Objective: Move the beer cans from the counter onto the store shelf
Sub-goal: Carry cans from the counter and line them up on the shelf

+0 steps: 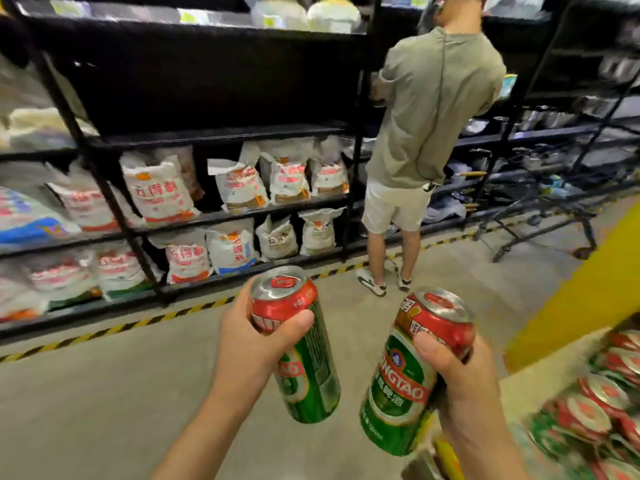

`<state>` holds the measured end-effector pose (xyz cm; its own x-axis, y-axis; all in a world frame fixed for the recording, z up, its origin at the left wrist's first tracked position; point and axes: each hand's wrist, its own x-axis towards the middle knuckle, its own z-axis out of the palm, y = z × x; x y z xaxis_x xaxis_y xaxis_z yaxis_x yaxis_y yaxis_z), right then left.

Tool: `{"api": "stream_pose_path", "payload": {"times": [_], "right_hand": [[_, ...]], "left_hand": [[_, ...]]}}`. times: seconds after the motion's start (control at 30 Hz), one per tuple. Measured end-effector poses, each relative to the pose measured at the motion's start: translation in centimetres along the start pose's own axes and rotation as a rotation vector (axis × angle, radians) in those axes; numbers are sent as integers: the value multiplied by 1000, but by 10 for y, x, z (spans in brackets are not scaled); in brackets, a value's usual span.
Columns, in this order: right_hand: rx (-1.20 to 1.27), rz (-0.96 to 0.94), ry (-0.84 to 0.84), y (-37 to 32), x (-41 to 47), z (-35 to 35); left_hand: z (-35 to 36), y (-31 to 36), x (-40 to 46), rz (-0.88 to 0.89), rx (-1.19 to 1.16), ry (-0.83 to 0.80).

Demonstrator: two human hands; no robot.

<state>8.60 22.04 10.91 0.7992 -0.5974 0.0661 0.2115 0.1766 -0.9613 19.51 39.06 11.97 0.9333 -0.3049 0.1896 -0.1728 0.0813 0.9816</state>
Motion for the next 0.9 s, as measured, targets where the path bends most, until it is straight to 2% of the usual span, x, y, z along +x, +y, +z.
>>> {"api": "stream_pose_path", "payload": {"times": [0.17,0.37,0.7,0.9], "right_hand": [[-26,51,-87,46,48,114],[-43,82,-161,87,103,226],[-129,121,-247,129,263,339],[-133,138,-334,144,381,402]], "left_hand": [[-111,-6,53,-3,141,159],[-205,-13,124,-25,200,242],[-264,-46,291,-48,190,335],[-288,-52,401,-54,222,478]]}}
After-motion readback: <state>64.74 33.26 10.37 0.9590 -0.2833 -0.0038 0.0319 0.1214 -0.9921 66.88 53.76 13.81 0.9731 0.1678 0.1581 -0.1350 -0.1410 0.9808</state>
